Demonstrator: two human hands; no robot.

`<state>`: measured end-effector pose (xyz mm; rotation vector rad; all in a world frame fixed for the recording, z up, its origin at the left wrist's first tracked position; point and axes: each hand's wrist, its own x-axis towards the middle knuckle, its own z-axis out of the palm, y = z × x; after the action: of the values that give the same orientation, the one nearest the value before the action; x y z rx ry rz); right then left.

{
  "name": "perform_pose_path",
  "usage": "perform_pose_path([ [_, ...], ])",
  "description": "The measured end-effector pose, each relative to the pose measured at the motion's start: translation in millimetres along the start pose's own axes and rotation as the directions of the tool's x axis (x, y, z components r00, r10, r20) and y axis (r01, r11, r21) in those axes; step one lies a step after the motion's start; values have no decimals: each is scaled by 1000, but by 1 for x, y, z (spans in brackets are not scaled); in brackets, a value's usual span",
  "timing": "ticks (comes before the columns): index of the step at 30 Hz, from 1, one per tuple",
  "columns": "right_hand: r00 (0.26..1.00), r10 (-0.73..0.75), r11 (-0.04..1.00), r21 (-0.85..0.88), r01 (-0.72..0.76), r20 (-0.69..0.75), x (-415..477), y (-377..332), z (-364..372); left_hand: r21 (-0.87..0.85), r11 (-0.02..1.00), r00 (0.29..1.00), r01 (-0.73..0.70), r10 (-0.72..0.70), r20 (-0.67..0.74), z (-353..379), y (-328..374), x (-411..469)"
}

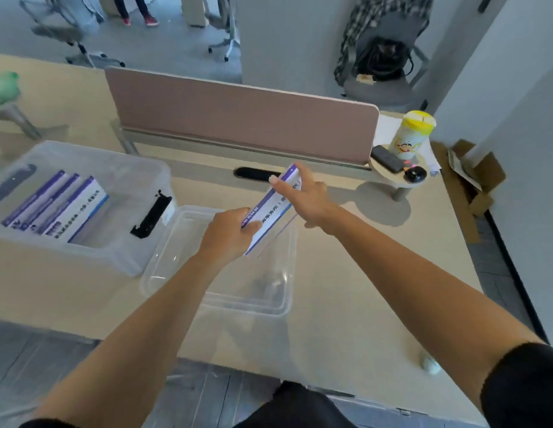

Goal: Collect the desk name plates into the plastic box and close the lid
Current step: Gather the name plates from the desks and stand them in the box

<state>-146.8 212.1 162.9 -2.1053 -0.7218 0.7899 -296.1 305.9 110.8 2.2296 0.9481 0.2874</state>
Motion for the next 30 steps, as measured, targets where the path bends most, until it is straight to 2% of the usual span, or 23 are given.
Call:
perform_pose_path([
  [5,996,-89,994,65,88,15,-39,-55,69,-78,997,997,21,-26,-66,-54,-39,-68],
  [8,987,-160,986,58,158,26,-55,-77,100,-180,983,1000,27,-27,0,-86,-63,-101],
  [10,982,-178,979,113,171,56,-55,-87,115,-386,919,989,85,-30,148,-109,-80,-118],
  [12,978,-170,974,170,148,122,-49,-100,122,-587,788,960,185,-17,279,-128,-100,-127],
  [14,960,-169,975,184,128,224,-40,-115,132,-685,698,949,207,27,314,-143,-124,-132],
  [16,940,-174,975,187,121,295,-26,-130,148,-713,670,944,207,53,324,-153,-143,-130],
  [20,915,-171,966,245,83,364,8,-154,188,-751,610,956,252,-35,292,-168,-160,-111],
  [26,895,-149,927,375,-22,420,59,-184,249,-693,671,964,263,-156,215,-212,-183,-76],
  [30,898,-105,904,417,-93,428,84,-209,279,-684,680,960,264,-117,255,-235,-211,-60],
])
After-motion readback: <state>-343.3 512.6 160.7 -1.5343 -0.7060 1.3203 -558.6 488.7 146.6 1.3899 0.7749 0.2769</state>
